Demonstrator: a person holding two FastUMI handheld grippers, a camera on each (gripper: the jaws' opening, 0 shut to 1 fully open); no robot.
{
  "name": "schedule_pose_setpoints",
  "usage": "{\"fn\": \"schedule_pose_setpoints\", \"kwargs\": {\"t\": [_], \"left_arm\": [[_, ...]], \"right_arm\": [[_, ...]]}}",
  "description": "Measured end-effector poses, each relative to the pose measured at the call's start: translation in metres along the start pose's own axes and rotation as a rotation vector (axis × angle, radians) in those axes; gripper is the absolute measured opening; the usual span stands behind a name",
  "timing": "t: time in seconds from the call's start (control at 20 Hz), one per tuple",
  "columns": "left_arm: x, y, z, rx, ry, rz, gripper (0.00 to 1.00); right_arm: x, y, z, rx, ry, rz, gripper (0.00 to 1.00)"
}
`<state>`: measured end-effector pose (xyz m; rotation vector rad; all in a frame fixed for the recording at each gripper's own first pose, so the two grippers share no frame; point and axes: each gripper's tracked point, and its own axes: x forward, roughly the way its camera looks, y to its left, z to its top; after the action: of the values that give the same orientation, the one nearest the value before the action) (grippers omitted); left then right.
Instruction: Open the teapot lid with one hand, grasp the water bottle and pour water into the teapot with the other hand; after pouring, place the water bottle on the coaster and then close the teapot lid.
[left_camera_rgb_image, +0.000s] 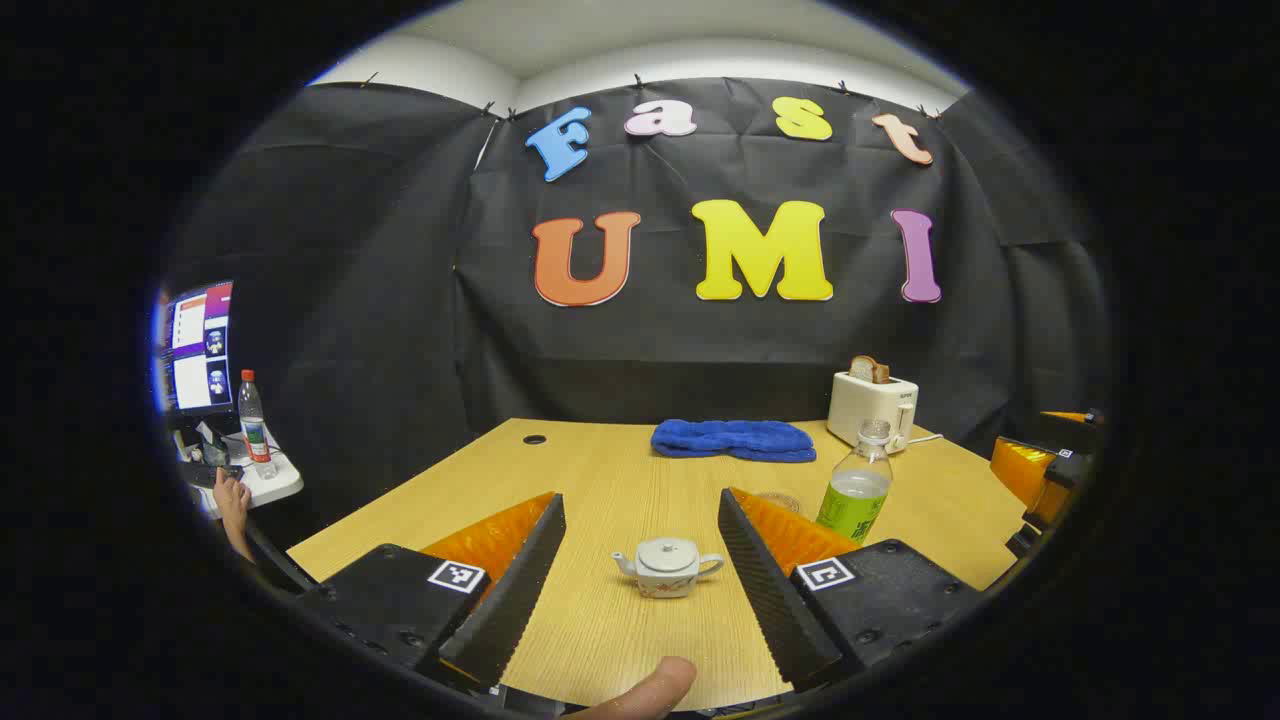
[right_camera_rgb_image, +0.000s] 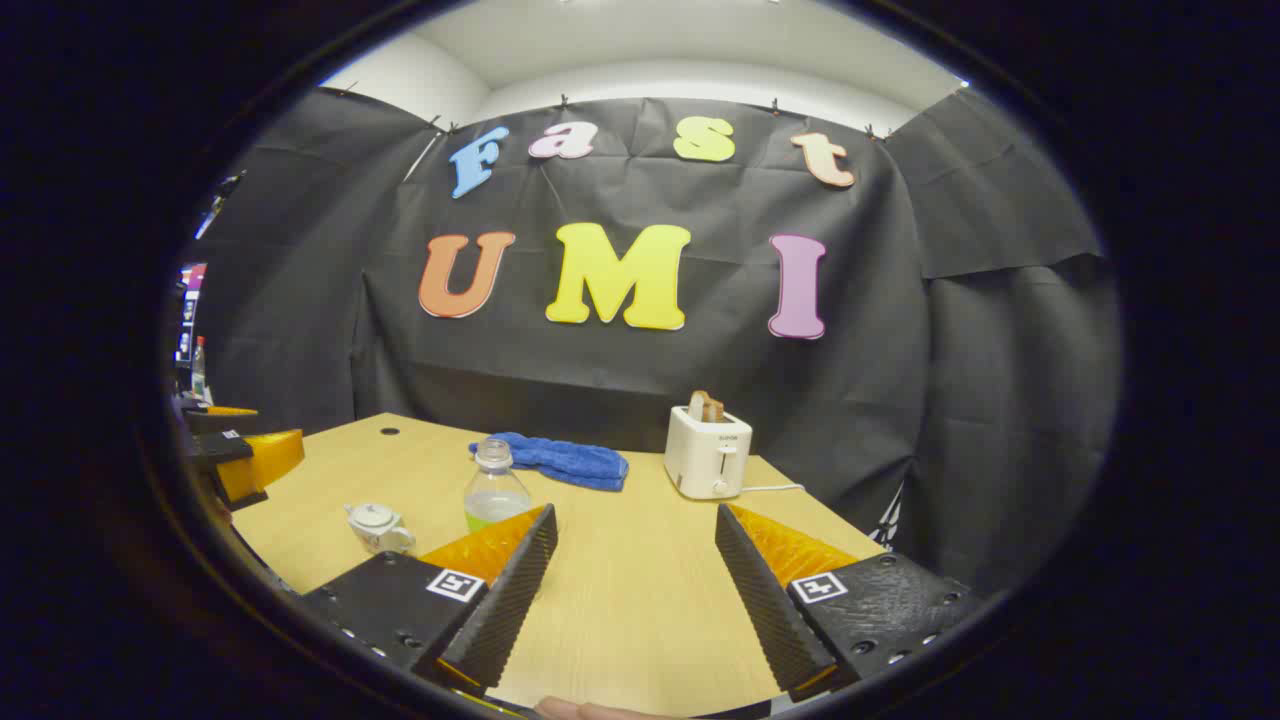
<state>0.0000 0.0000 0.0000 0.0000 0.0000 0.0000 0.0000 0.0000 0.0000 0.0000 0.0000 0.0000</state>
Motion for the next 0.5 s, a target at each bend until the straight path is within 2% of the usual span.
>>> {"fn": "schedule_pose_setpoints", "kwargs": {"t": [0.5], "left_arm": [[0.0044, 0.0074, -0.002, -0.006, 0.004, 0.006, 0.97]], "right_arm": [[0.0001, -0.0014, -0.0004, -0.001, 0.0, 0.0, 0.95]]}}
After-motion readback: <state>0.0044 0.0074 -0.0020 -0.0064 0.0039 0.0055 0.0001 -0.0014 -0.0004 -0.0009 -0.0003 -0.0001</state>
